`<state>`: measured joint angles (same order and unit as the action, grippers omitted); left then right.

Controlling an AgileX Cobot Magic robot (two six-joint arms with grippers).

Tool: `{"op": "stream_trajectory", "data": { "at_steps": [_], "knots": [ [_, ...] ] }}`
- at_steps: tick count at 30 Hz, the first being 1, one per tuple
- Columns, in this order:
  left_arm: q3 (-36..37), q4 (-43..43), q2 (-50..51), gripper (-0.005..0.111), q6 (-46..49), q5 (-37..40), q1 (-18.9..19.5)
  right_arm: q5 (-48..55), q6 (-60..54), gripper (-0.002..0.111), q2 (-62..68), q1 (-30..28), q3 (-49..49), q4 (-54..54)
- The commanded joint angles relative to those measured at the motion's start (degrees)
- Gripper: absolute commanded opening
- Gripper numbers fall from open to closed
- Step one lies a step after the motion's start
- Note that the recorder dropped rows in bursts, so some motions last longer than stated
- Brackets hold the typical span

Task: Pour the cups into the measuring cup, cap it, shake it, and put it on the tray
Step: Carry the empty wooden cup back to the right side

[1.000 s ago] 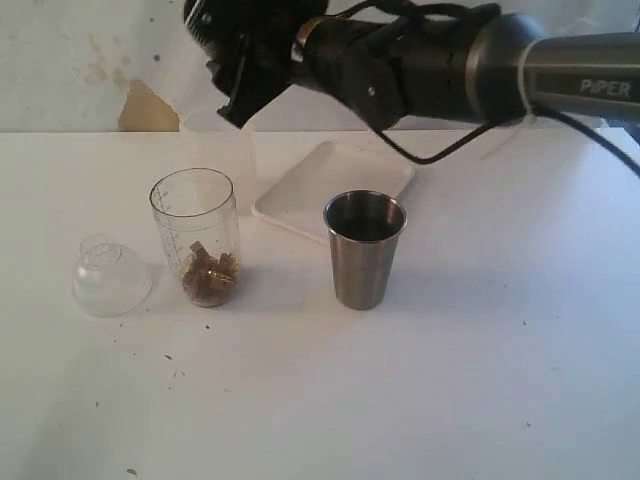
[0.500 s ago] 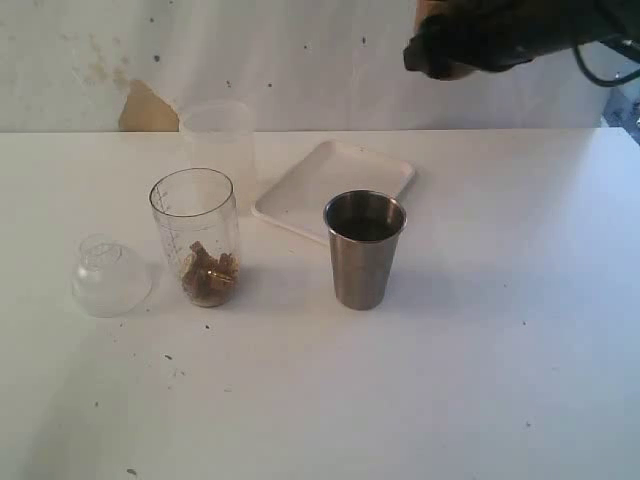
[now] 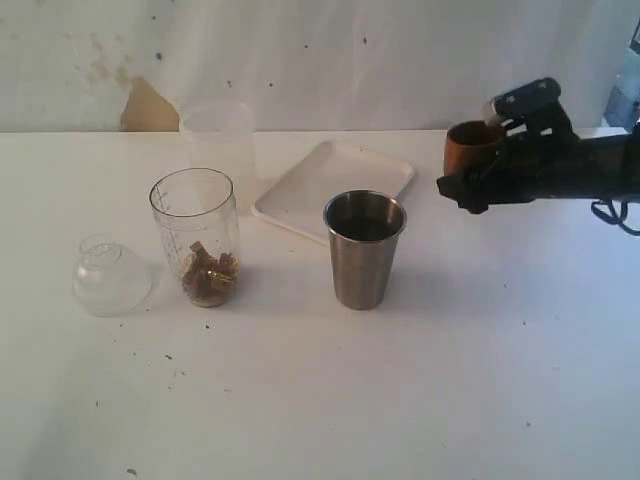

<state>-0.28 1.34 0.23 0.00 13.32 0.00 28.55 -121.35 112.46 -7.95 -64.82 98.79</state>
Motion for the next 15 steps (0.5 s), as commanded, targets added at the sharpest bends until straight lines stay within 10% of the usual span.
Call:
{"op": "stream_trajectory", "data": {
  "at_steps": [1,15],
  "knots": [
    [0.3,0.7,-0.2,0.001,0.0,0.0,0.0,0.8,-1.4,0.000,3.6,-0.9,-0.9,1.2],
    [0.3,0.7,-0.2,0.001,0.0,0.0,0.0,-24.2,6.1,0.000,-11.7,3.4,0.9,1.2]
  ]
}}
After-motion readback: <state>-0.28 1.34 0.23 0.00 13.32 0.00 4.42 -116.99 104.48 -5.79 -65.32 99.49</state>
